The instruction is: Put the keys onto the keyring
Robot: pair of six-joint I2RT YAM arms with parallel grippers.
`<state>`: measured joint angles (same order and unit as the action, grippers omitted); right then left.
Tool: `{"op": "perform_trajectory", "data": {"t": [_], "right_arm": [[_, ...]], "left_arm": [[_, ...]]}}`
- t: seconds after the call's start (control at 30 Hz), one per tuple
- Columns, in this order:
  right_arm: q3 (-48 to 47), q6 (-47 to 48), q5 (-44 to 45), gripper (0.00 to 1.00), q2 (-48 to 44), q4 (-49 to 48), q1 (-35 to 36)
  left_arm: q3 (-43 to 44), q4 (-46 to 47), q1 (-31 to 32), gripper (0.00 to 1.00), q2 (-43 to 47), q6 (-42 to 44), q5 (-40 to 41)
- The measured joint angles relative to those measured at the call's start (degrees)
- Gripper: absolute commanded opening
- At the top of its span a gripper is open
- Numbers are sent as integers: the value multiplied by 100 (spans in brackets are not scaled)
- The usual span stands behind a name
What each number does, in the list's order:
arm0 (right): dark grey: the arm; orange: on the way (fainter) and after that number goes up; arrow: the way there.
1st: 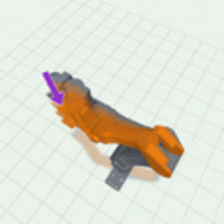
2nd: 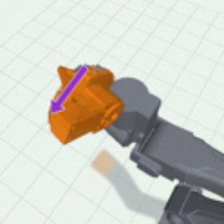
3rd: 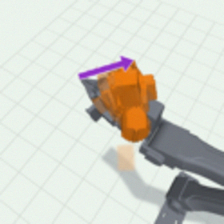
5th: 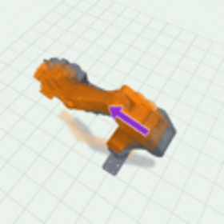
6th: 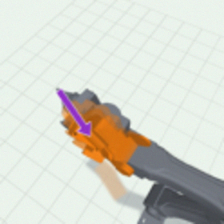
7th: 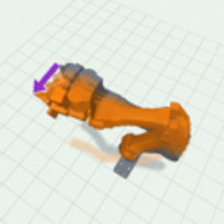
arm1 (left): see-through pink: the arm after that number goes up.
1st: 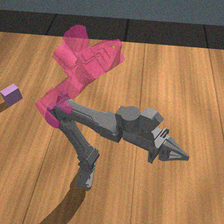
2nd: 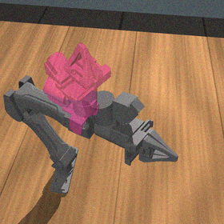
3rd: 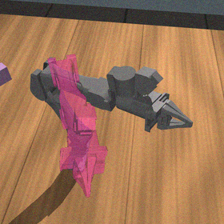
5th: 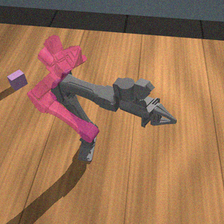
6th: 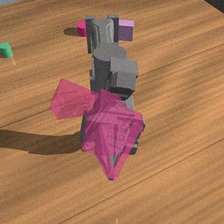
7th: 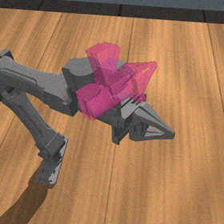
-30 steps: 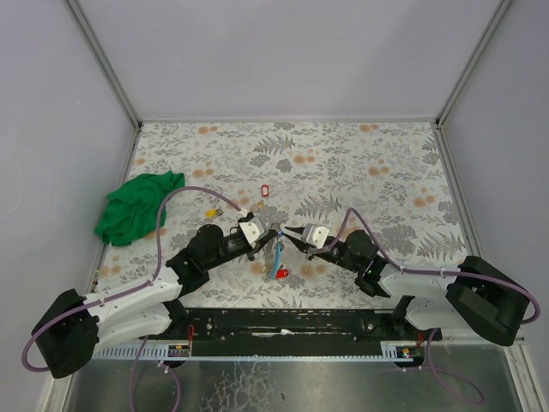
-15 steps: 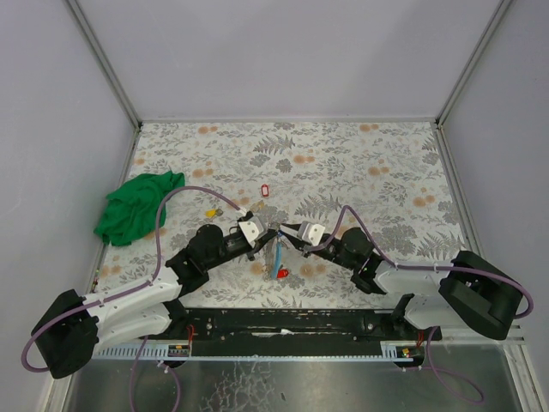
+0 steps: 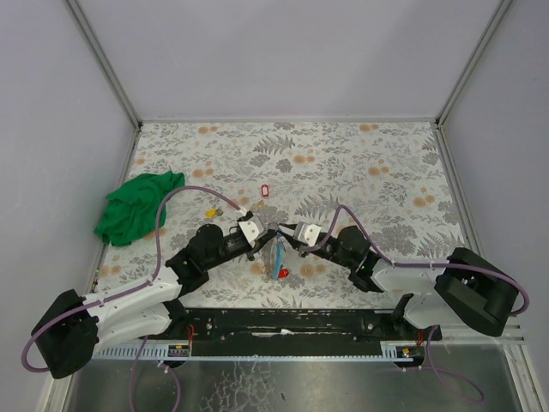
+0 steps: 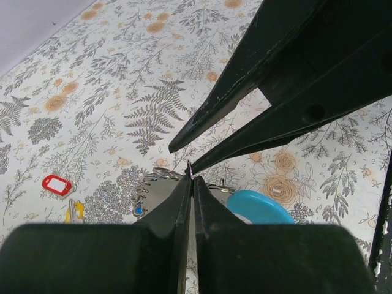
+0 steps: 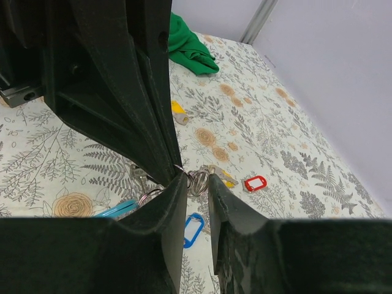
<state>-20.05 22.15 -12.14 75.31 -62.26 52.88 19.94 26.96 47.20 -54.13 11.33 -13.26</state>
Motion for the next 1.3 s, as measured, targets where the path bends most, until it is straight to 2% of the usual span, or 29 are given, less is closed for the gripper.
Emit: {"op": "perform_trajectory", "data": {"t": [0.27,0.43,0.6,0.8,1.03,1.17,1.3], "right_arm": [[-2,-11,0,18,328,-415,0],[-4,-72,59,9,404,-531,0],[-68,-76,129,0,409,-533,7],[-168,11,260,0,352,-299,7],[-297,129,195,0,-20,365,7],[-393,149,109,0,-140,667,7],[-411,140,101,0,-192,769,7]], "left_arm": [[0,15,-39,0,-48,-120,66],[0,94,-44,10,-98,-295,66],[-2,286,-28,24,-107,-496,-35],[-286,704,-28,34,334,-732,216],[-723,1115,-321,38,737,-918,310],[-800,1141,-413,42,723,-911,173],[-800,1294,-415,41,640,-914,-146]]}}
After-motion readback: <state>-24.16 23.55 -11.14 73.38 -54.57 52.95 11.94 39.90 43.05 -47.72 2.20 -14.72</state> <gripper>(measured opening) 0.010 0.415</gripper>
